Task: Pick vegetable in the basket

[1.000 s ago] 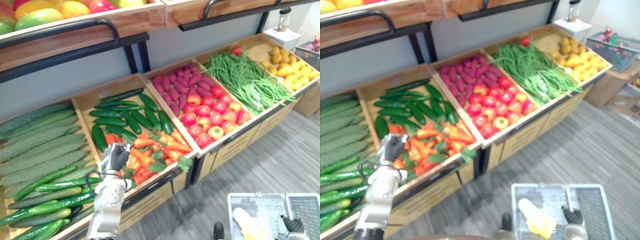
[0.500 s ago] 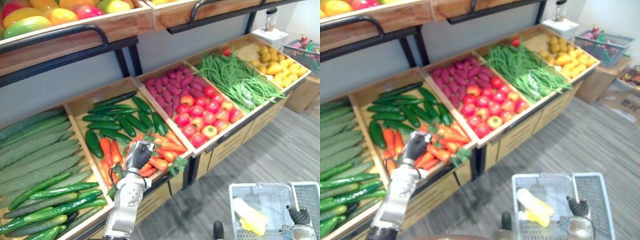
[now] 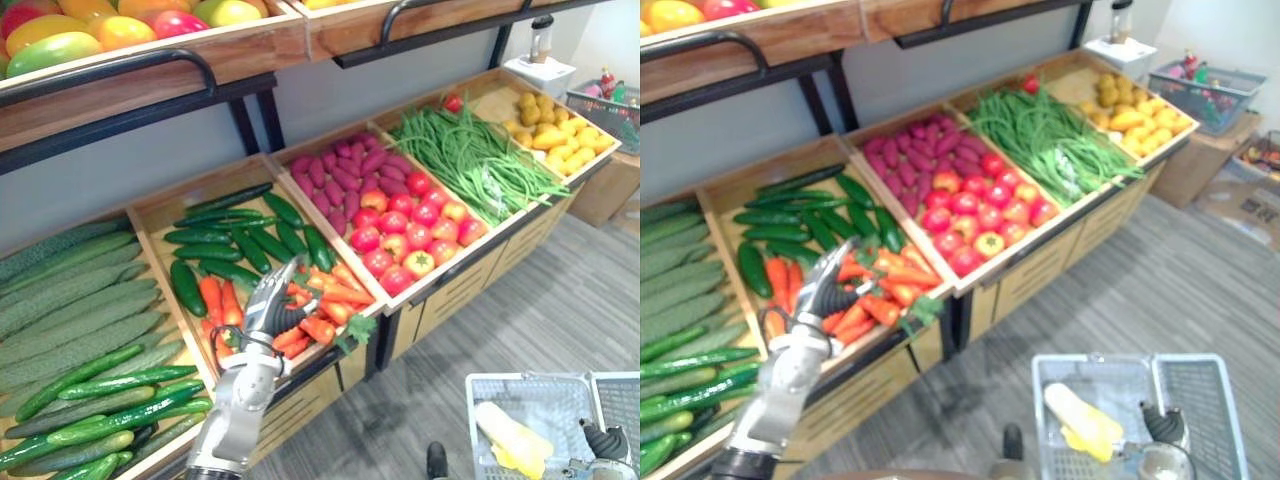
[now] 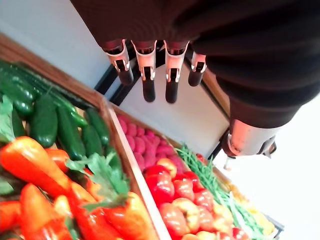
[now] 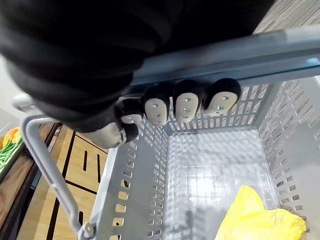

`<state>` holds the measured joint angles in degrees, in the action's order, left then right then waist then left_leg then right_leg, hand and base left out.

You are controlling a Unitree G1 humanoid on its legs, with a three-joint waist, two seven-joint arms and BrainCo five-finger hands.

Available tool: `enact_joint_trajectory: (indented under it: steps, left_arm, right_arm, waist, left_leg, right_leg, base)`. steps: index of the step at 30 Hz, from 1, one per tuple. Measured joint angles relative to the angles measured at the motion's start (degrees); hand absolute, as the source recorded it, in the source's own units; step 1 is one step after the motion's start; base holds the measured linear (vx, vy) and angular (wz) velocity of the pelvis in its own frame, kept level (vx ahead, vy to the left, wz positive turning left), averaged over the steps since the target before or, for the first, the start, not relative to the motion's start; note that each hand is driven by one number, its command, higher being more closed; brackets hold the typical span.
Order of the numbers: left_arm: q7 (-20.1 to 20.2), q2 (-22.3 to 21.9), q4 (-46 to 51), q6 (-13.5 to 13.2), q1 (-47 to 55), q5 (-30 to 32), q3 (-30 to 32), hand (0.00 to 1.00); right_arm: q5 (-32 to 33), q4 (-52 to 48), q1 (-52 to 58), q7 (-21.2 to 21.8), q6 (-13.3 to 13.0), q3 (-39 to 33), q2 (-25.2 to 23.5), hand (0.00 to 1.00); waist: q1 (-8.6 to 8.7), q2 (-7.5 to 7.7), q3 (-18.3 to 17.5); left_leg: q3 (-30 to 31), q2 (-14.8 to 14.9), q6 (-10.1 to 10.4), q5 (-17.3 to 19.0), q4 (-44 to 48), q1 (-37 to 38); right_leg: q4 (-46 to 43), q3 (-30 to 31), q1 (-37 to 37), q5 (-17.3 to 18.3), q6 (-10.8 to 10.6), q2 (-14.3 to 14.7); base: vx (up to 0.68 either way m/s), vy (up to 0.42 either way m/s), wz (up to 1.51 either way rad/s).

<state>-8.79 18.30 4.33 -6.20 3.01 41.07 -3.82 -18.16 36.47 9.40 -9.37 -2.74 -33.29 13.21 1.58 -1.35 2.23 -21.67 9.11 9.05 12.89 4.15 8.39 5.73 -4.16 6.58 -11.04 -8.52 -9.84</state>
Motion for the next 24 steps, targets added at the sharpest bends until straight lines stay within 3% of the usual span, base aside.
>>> enact_joint_trajectory:
  steps: [3,5,7,9,12,16,24]
  left_arm:
    - [-0.21,10.63,-0.02,-3.29,-0.03,1.28,0.25,0.00]
    - [-0.61,15.35,-0.16,-4.63,-0.08,3.07,0.19,0.00]
    - [-2.15,22.74,-1.28,-7.29,-0.57,5.25,-1.65,0.00]
    - [-2.39,27.18,-2.33,-9.83,-1.13,6.31,-4.18,0.00]
    - [-2.16,28.11,-3.17,-12.55,-1.16,7.52,-6.60,0.00]
    - [-1.93,28.12,-4.83,-14.82,-1.63,7.52,-10.02,0.00]
    - [-2.13,27.92,-12.17,-15.74,-6.46,9.85,-19.31,0.00]
  right_arm:
    - [0.02,0.00,0.22,0.00,-0.39,0.15,0.04,1.00]
    - [0.03,0.00,0.35,0.00,-0.58,0.44,0.17,1.00]
    - [0.04,0.01,0.44,-0.02,-0.81,1.70,1.21,1.00]
    - [0.04,-0.01,0.53,-0.03,-1.63,3.05,2.28,1.00]
    - [0.11,-0.36,1.04,-0.06,-3.49,3.94,2.70,1.00]
    - [0.14,-0.80,1.61,-0.12,-4.03,4.39,2.71,1.00]
    - [0.13,-0.93,2.57,-0.27,-4.04,5.50,2.72,1.00]
  waist:
    - [-0.10,0.05,0.02]
    - [-0.17,0.09,0.04]
    - [-0.25,0.11,0.04]
    - [-0.30,0.12,0.04]
    - [-0.43,0.16,0.04]
    - [-0.52,0.16,0.04]
    - [-0.18,0.11,0.05]
  left_leg:
    - [0.12,0.02,0.00,0.00,0.02,0.05]
    - [0.16,0.02,0.00,0.00,0.02,0.08]
    - [0.38,0.03,0.00,0.00,0.00,0.20]
    - [0.42,0.02,0.00,0.00,-0.01,0.18]
    - [0.54,0.05,0.01,-0.01,-0.04,0.04]
    - [0.76,0.06,0.03,-0.02,-0.04,-0.16]
    - [0.48,0.00,0.03,-0.03,0.00,-0.73]
  right_leg:
    - [0.02,-0.20,-0.21,0.00,0.00,-0.04]
    - [0.12,-0.39,-0.41,0.00,0.00,-0.10]
    - [0.23,-0.75,-0.77,0.00,0.00,-0.19]
    - [0.24,-0.88,-0.84,0.00,0.00,-0.27]
    - [0.28,-1.14,-0.84,0.00,0.00,-0.31]
    - [0.28,-1.48,-0.84,0.00,0.00,-0.41]
    - [0.28,-1.24,-0.13,-0.01,-0.01,-0.48]
  base:
    - [-0.02,-0.045,0.04]
    - [-0.02,-0.035,0.05]
    - [-0.01,-0.036,0.07]
    - [0.00,-0.011,0.02]
    - [-0.01,-0.023,0.03]
    - [-0.01,-0.039,0.04]
    - [-0.02,-0.043,-0.01]
